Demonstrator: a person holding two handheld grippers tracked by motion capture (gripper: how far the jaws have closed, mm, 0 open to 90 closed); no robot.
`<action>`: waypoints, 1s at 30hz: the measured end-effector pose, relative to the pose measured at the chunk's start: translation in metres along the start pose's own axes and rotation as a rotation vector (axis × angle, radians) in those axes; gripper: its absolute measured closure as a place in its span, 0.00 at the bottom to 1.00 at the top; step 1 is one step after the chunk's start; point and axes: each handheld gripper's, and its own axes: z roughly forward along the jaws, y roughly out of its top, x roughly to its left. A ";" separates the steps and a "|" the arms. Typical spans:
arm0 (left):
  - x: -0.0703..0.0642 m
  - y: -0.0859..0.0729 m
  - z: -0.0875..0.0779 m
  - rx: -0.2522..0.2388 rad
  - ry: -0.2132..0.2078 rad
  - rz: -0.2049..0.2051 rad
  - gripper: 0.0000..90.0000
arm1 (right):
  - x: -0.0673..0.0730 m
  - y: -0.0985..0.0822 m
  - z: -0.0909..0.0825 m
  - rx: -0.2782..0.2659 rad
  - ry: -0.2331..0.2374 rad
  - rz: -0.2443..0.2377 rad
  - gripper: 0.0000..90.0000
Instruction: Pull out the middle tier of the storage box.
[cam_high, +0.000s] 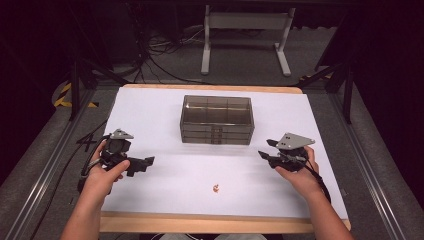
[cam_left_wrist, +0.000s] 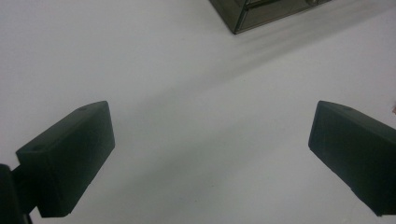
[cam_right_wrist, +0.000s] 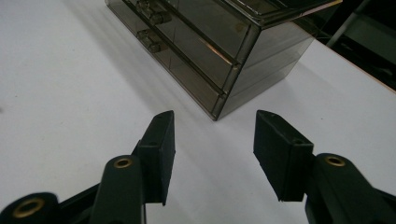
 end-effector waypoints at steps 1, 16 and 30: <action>0.000 0.000 0.000 0.000 0.000 0.001 0.01 | 0.001 0.000 0.001 0.001 0.003 0.000 0.55; 0.002 -0.001 -0.003 -0.019 0.021 -0.011 0.01 | 0.022 -0.002 0.007 -0.041 -0.050 -0.110 0.56; 0.003 -0.001 -0.001 -0.011 0.017 -0.007 0.01 | 0.038 -0.002 0.016 0.006 -0.117 -0.244 0.58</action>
